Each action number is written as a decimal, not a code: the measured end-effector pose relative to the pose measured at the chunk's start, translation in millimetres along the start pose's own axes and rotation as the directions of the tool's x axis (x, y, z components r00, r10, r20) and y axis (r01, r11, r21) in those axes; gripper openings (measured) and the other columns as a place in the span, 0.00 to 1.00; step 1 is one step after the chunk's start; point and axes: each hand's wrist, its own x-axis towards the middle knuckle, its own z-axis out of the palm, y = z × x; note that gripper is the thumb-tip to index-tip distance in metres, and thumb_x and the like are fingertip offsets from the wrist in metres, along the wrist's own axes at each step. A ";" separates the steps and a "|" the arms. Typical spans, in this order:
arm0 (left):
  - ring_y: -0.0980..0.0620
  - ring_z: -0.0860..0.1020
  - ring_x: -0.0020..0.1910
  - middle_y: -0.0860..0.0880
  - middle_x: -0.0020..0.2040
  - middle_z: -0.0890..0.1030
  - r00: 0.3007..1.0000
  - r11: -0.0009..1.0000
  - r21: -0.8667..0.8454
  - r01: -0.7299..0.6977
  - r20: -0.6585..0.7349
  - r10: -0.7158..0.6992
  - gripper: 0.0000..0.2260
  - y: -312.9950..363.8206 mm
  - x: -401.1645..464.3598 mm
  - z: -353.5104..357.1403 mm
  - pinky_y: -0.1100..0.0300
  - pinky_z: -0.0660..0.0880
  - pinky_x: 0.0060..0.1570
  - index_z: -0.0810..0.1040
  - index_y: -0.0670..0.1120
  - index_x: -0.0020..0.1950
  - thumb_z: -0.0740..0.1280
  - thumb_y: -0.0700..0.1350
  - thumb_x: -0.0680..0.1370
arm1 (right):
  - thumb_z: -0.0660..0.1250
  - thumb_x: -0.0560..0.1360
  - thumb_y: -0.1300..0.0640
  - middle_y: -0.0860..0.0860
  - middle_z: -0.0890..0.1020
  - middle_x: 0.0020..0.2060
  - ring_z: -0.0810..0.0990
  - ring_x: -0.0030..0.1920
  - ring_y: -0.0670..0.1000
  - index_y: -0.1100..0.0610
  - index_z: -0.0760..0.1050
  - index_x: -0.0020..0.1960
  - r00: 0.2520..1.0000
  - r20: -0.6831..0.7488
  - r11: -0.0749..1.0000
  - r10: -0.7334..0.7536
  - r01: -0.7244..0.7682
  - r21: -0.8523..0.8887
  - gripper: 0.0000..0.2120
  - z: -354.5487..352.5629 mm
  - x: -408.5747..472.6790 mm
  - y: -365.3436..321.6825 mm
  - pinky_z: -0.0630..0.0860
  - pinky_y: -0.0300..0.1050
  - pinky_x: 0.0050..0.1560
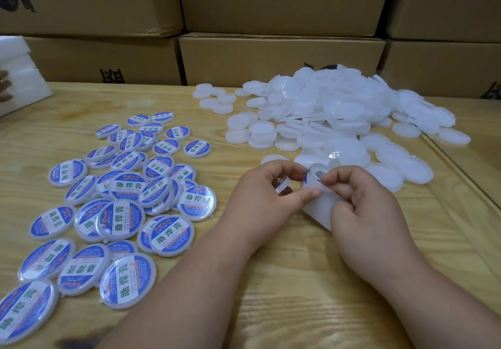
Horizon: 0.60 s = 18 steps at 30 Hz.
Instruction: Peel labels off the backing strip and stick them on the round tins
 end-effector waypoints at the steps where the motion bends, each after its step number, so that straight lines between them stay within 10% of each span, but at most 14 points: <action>1: 0.61 0.80 0.41 0.64 0.47 0.83 1.000 1.000 -0.004 -0.007 0.005 0.007 0.13 0.3 0.0 0.3 0.67 0.75 0.45 0.83 0.58 0.52 0.80 0.52 0.70 | 0.63 0.72 0.66 0.34 0.85 0.42 0.80 0.32 0.39 0.43 0.75 0.48 1.000 0.009 1.000 0.010 -0.010 0.012 0.17 0.4 -0.4 -0.9 0.71 0.30 0.30; 14: 0.56 0.81 0.44 0.62 0.50 0.84 1.000 1.000 -0.021 -0.006 0.016 0.006 0.11 2.1 -1.1 -2.7 0.69 0.77 0.45 0.83 0.59 0.51 0.79 0.51 0.71 | 0.71 0.78 0.49 0.32 0.84 0.43 0.81 0.44 0.34 0.39 0.82 0.49 0.984 0.177 0.996 -0.021 0.036 -0.079 0.04 -12.0 4.5 3.5 0.74 0.29 0.34; 18: 0.56 0.82 0.44 0.62 0.49 0.84 1.000 0.999 -0.051 0.005 0.027 -0.004 0.12 3.6 -1.7 -3.2 0.69 0.77 0.43 0.83 0.59 0.50 0.81 0.53 0.69 | 0.71 0.78 0.50 0.38 0.85 0.46 0.84 0.45 0.41 0.34 0.81 0.51 0.955 0.294 0.998 0.036 -0.018 -0.064 0.09 -20.5 8.9 2.7 0.84 0.50 0.39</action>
